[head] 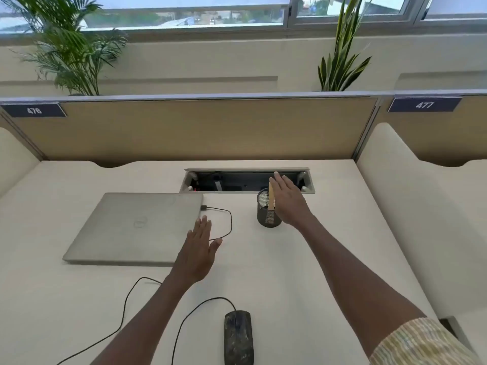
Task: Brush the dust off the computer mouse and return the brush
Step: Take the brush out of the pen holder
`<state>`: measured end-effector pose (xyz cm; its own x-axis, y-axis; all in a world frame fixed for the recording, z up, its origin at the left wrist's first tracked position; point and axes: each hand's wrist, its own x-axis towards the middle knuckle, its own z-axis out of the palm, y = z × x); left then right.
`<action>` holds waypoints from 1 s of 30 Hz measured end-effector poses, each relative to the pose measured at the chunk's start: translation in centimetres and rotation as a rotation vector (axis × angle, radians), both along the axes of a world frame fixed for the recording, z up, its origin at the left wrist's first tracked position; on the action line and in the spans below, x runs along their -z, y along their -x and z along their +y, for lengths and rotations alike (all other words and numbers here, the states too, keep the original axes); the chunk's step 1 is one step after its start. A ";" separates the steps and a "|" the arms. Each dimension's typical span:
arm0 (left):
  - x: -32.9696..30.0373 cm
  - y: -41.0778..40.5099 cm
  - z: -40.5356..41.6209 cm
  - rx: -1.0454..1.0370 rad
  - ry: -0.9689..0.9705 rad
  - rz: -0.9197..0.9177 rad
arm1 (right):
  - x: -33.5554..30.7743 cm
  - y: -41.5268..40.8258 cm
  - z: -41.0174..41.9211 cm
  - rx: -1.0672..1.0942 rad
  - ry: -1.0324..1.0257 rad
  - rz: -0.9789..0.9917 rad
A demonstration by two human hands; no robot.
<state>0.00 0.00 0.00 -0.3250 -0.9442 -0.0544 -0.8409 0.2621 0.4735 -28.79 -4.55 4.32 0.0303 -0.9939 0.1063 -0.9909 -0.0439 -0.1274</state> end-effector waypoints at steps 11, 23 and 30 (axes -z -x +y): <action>0.2 -1.0 -0.1 -0.014 0.001 -0.027 | 0.2 -0.3 -1.4 -0.003 0.035 -0.240; -0.4 -1.1 2.5 0.007 0.027 0.157 | -0.1 -0.8 0.8 0.140 0.097 -0.591; -0.7 -1.2 6.4 0.010 0.066 0.276 | -3.0 -0.8 3.2 0.199 0.320 -0.675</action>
<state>1.23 6.37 0.67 -0.3280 -0.9395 0.0985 -0.6798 0.3072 0.6660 -27.99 -1.34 7.35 -0.3193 -0.8916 0.3210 -0.6962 -0.0091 -0.7178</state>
